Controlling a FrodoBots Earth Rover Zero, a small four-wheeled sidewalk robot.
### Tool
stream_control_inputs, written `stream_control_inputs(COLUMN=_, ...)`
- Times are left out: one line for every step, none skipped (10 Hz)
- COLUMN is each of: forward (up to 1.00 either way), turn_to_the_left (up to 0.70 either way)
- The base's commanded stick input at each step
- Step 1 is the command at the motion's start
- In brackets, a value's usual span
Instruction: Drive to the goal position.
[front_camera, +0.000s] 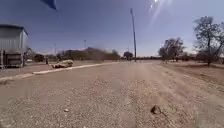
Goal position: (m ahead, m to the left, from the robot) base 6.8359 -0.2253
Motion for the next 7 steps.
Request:
stream_control_inputs(forward=1.0, turn_to_the_left=0.0)
stream_control_inputs(forward=1.0, turn_to_the_left=0.0)
stream_control_inputs(forward=1.0, turn_to_the_left=0.0)
stream_control_inputs(forward=1.0, turn_to_the_left=0.0)
stream_control_inputs(forward=1.0, turn_to_the_left=0.0)
stream_control_inputs(forward=1.0, turn_to_the_left=-0.03)
stream_control_inputs(forward=1.0, turn_to_the_left=-0.15)
